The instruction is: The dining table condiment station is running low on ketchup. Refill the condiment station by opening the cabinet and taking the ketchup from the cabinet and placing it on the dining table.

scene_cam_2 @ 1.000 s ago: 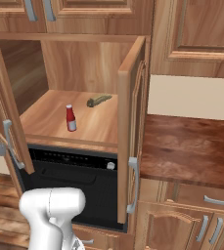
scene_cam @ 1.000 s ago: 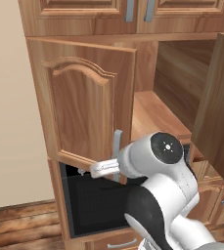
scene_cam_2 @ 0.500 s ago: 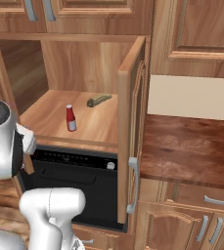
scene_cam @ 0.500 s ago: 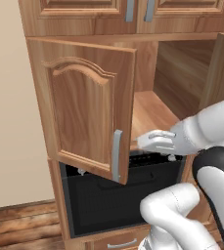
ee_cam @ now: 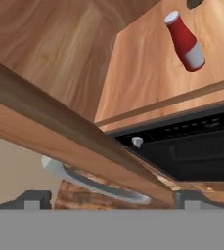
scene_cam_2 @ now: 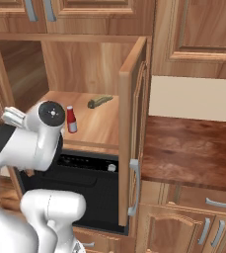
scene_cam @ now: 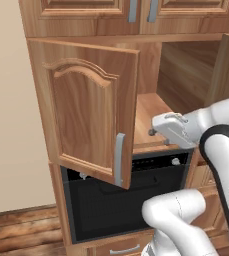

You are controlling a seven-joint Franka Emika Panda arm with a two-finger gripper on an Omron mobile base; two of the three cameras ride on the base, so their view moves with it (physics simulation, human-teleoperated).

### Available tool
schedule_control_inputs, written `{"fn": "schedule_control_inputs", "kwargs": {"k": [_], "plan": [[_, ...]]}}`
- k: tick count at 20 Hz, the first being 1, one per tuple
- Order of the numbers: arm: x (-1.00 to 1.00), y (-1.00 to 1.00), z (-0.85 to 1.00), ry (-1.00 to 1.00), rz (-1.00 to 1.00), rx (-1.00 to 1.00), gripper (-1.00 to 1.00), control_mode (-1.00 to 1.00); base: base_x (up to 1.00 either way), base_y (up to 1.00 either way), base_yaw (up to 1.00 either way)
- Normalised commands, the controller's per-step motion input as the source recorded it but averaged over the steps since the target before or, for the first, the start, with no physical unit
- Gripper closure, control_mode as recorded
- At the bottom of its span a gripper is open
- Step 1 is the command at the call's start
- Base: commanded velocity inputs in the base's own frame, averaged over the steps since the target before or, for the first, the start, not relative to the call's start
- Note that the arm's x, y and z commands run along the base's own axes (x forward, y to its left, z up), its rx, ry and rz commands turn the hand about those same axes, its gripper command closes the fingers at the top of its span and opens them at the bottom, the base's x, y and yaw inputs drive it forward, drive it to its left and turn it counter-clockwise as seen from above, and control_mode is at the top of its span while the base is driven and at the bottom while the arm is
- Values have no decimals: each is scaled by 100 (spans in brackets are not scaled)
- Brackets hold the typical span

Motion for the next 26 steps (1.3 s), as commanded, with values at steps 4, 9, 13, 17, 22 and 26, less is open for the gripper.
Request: {"fn": "schedule_control_inputs", "kwargs": {"k": [4, 9, 13, 17, 22, 26], "plan": [[60, 0, -3, 0, -11, 13, -100, -100, 0, 0, 0], [60, 0, -8, 2, -13, 11, -100, -100, 0, 0, 0], [60, 2, -8, 3, -10, 9, -100, -100, 0, 0, 0], [43, 19, -5, 8, -1, 5, -100, -100, 0, 0, 0], [19, 32, -7, 14, 2, 0, -100, -100, 0, 0, 0], [-5, 45, -2, 4, 8, 0, -100, -100, 0, 0, 0]]}}
